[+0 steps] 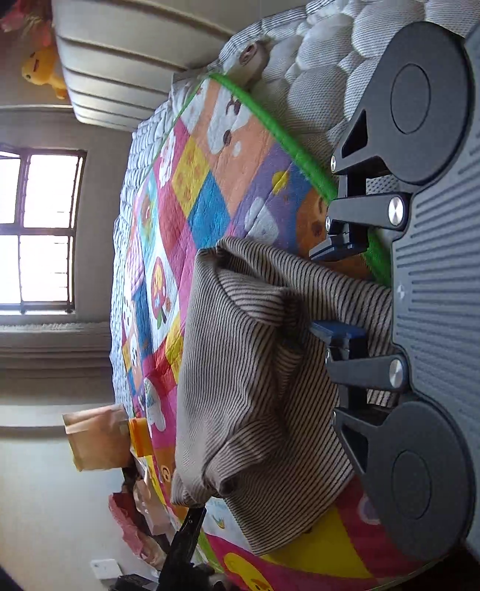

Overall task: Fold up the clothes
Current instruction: 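Grasp the sweater edge with the left gripper and fold it toward the right gripper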

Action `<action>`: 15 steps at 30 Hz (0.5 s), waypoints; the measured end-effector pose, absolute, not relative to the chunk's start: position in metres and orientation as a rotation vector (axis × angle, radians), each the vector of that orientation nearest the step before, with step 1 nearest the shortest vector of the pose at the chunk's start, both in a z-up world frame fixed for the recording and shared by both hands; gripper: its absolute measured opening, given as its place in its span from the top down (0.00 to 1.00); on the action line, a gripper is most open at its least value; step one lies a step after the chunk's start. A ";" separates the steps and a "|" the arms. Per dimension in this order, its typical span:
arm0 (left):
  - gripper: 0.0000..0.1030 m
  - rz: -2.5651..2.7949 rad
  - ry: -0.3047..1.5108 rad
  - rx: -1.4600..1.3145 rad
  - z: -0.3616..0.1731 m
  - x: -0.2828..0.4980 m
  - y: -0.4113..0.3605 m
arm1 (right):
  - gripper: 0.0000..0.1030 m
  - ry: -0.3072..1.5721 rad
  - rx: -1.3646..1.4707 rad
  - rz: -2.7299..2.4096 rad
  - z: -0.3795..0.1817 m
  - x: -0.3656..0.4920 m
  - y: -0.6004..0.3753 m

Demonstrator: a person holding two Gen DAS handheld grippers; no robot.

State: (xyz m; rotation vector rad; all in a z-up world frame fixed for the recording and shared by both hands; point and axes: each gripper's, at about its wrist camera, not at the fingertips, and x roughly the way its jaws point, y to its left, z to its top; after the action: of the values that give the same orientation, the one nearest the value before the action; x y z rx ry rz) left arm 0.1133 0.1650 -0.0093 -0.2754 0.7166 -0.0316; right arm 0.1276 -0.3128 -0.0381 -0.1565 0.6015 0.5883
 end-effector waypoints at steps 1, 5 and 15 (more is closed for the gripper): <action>0.36 -0.028 0.710 -0.289 -0.006 0.112 0.169 | 0.64 0.600 -0.136 0.574 -0.038 0.127 -0.318; 0.21 -0.098 0.710 -0.346 0.005 0.109 0.169 | 0.61 0.577 -0.109 0.542 -0.028 0.122 -0.318; 0.06 -0.002 0.746 -0.306 -0.012 0.103 0.149 | 0.39 0.355 -0.454 0.862 0.007 0.091 -0.147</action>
State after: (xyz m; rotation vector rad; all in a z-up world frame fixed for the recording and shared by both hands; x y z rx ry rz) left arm 0.1028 0.1485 -0.0115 -0.3062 0.7462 -0.0017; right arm 0.0910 -0.1470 0.0067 -0.4536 0.3554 0.8618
